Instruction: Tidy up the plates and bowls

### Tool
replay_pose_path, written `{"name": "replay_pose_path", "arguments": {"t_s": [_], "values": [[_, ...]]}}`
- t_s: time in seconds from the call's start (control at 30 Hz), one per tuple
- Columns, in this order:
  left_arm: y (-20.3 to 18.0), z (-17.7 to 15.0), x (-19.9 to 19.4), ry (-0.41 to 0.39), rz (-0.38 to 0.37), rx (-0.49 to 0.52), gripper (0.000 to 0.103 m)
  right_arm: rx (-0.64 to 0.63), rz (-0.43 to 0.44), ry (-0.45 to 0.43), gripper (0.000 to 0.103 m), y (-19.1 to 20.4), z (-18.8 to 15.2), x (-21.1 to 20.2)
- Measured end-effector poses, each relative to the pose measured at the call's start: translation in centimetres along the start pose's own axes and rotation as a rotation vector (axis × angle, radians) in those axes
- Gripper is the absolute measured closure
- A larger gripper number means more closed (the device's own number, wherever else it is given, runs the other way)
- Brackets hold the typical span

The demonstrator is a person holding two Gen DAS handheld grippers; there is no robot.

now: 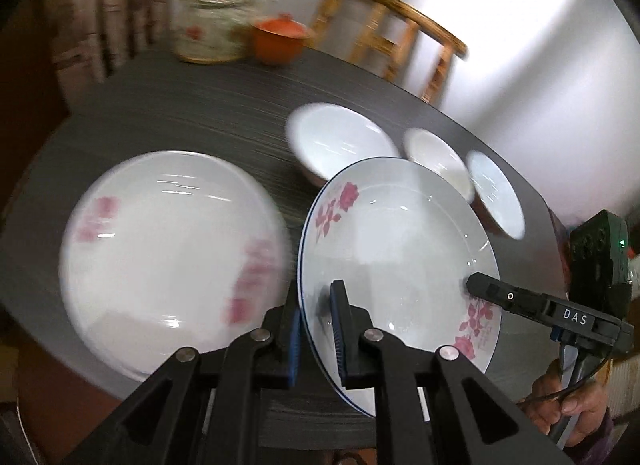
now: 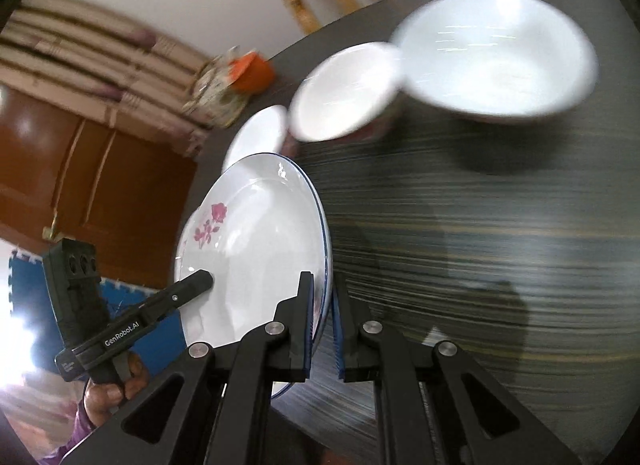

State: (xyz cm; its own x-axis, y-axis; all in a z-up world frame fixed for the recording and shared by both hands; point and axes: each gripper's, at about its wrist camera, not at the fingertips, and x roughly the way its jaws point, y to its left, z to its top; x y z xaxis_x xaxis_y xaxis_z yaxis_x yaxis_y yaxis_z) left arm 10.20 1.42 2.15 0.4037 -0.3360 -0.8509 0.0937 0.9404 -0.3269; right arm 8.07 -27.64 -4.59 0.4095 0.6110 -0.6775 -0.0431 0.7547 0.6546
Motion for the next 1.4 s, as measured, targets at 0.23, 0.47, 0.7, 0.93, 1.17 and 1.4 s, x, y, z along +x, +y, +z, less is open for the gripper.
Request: {"name": "replay_pose_path", "arguments": {"t_s": [0.23,0.47,0.7,0.93,1.17,1.4], "values": [[8.4,0.7,-1.7,-0.021,0.062,-0.103,0.089,-0.075,0.019,0.088,0.093,7.7,1.2,7.5],[14.1,0.6,-1.0,-0.014,0.067,-0.176,0.087,-0.11,-0.012,0.149,0.093,11.2,1.6,12.5],[16.0,0.5,-0.4,-0.01,0.065,-0.188,0.087,-0.133,-0.062,0.182,0.093,11.7,1.4,14.3],[16.1,0.6,-0.3,-0.022,0.07,-0.174,0.086,-0.181,-0.106,0.177,0.093,12.6,1.6,14.6],[15.2,0.4,-0.6,-0.018,0.113,-0.118,0.084,-0.192,-0.12,0.168,0.093,13.0,1.6,14.7],[15.3,0.5,-0.6,-0.021,0.096,-0.096,0.082,-0.188,-0.115,0.171,0.093,12.8,1.6,14.8]]}}
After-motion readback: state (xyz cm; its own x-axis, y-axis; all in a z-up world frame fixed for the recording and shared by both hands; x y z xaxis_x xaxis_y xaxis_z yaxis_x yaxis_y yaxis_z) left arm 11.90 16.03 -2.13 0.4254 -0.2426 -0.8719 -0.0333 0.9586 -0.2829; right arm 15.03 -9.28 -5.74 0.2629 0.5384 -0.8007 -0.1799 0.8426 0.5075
